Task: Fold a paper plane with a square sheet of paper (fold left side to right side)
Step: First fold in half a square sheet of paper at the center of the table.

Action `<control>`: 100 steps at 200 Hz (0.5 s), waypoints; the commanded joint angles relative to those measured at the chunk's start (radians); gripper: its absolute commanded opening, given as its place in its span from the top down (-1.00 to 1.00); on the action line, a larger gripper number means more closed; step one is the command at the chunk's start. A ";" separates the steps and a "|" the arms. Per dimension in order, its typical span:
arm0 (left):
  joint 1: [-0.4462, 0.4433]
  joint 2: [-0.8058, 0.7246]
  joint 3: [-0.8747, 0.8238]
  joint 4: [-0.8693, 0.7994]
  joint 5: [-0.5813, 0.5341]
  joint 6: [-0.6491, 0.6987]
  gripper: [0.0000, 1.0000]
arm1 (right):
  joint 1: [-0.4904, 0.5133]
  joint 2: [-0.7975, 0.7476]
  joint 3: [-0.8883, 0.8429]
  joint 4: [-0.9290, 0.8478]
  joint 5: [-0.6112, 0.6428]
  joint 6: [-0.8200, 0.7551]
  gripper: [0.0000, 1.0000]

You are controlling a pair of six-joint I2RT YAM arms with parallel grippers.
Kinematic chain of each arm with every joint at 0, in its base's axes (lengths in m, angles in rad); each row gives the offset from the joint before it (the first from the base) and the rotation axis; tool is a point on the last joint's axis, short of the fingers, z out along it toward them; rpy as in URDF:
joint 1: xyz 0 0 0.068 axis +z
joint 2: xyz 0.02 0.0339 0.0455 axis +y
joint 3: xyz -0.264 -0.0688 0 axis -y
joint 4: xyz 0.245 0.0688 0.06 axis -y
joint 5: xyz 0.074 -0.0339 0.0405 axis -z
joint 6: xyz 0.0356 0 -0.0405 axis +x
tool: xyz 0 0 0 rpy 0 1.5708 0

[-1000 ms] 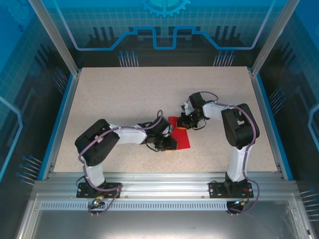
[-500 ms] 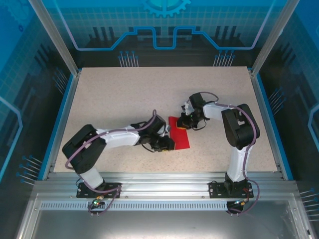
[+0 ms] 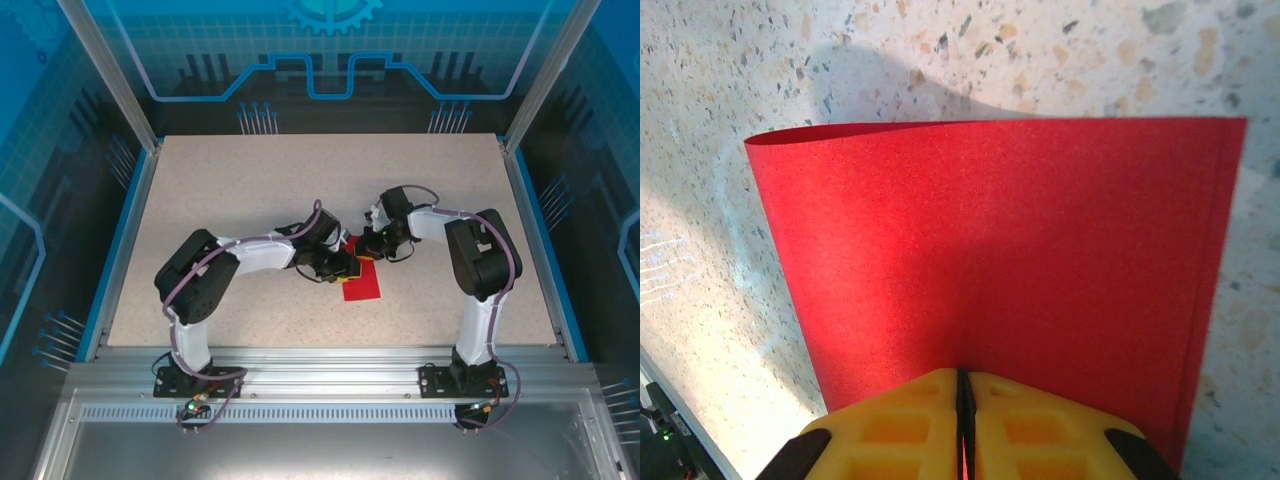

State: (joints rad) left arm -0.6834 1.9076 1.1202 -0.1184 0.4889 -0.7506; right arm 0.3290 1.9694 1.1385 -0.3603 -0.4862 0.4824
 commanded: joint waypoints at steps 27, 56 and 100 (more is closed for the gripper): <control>-0.010 0.097 0.051 -0.026 0.020 0.019 0.39 | 0.007 0.033 -0.048 -0.044 0.087 0.012 0.78; -0.011 0.114 0.034 -0.025 0.009 0.007 0.39 | 0.006 0.011 -0.051 -0.018 0.056 0.015 0.77; -0.010 0.116 0.013 -0.055 -0.036 0.000 0.40 | -0.026 -0.102 -0.042 -0.011 0.009 0.005 0.66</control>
State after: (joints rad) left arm -0.6853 1.9984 1.1542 -0.1226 0.4866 -0.7536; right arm 0.3279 1.9400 1.1118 -0.3332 -0.4862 0.4896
